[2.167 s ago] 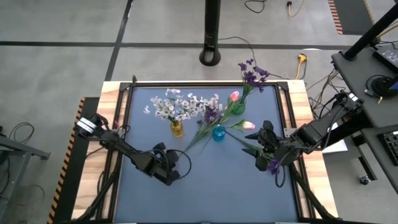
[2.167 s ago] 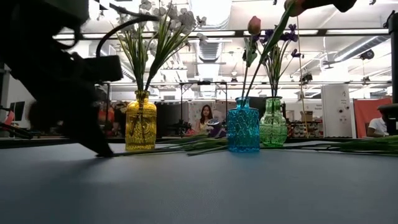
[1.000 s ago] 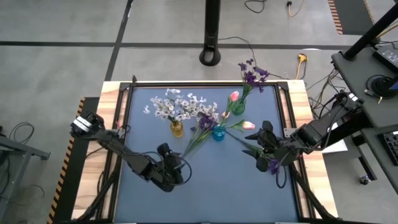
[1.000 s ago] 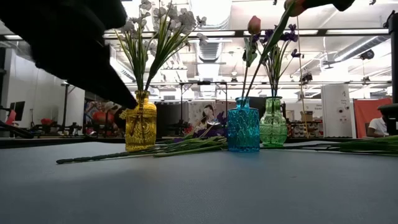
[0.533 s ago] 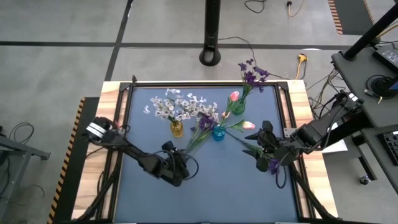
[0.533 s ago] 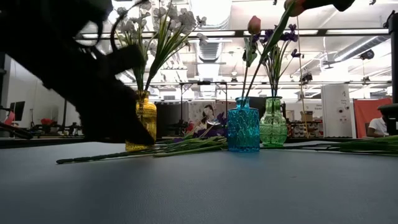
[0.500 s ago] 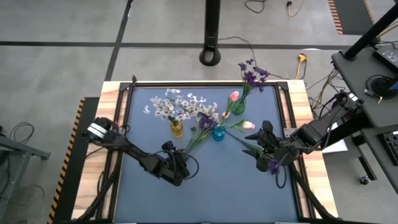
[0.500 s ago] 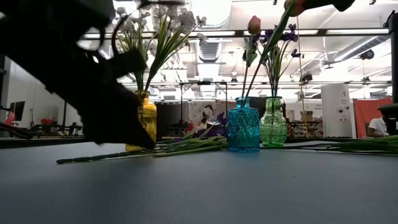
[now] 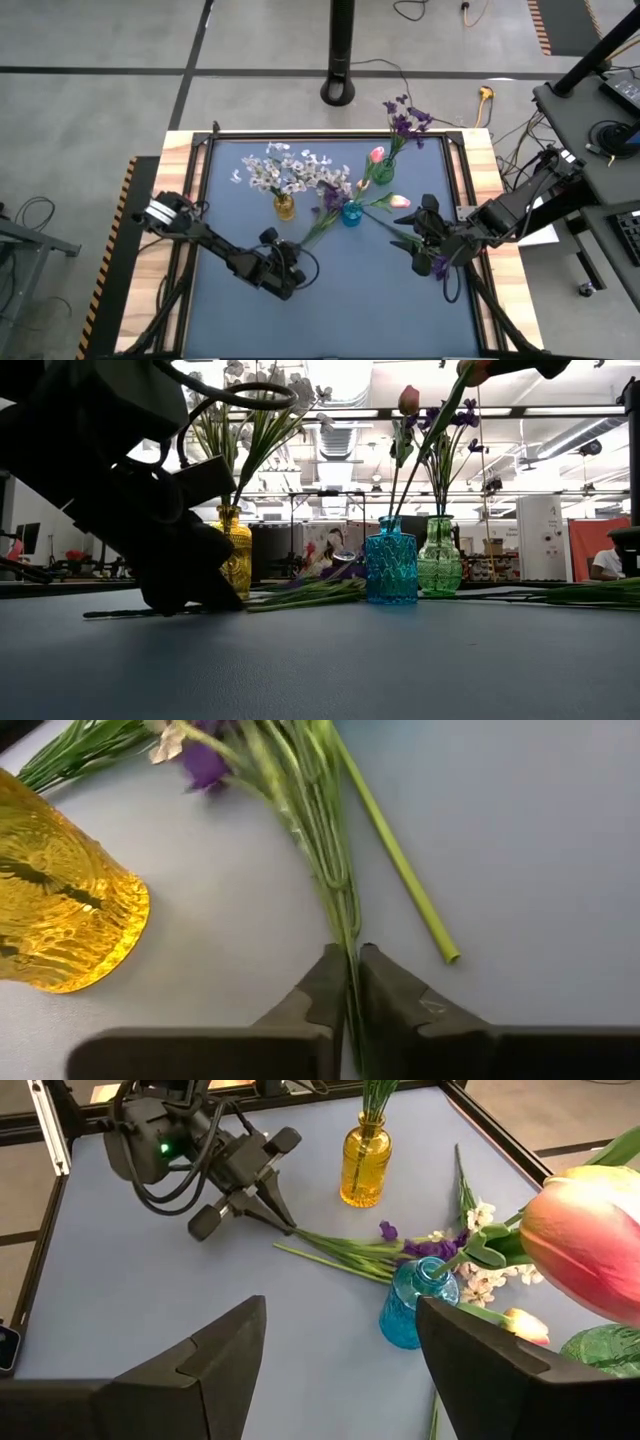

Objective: Sort flowers into vase by color
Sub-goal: Put the top violet flowers into the green flower vase

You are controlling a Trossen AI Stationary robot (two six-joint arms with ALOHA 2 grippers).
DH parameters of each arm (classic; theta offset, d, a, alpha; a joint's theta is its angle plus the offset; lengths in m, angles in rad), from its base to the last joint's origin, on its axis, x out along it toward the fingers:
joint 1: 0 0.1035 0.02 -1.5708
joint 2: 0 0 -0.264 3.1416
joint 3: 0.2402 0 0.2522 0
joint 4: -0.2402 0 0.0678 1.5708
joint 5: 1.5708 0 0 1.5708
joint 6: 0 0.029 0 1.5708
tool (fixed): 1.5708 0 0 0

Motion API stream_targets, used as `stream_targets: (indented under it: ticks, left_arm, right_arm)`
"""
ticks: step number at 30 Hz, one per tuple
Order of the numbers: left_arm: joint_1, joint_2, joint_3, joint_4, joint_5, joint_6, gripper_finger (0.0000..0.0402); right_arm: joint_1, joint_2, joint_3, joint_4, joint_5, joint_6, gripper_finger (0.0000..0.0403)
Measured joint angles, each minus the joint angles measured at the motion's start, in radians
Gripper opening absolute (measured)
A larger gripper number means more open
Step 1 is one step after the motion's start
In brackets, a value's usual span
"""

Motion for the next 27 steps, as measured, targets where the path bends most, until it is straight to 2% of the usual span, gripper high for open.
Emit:
stream_targets:
  ticks: [6,11,21,27]
  left_arm:
    - [0.000,-0.024,0.021,-0.048,0.010,0.000,0.0004]
    - [-0.010,-0.047,0.084,-0.197,0.009,0.000,0.0001]
    - [-0.037,-0.075,0.349,-0.813,0.016,-0.108,0.0000]
    - [-0.043,-0.077,0.517,-1.061,0.018,-0.111,0.0000]
  right_arm:
    - [0.000,0.000,0.000,0.000,0.000,0.003,0.0251]
    - [0.000,0.000,0.000,0.000,0.000,0.003,0.0249]
    - [0.000,0.000,0.000,0.000,0.000,0.003,0.0248]
    - [0.000,0.000,0.000,0.000,0.000,0.003,0.0247]
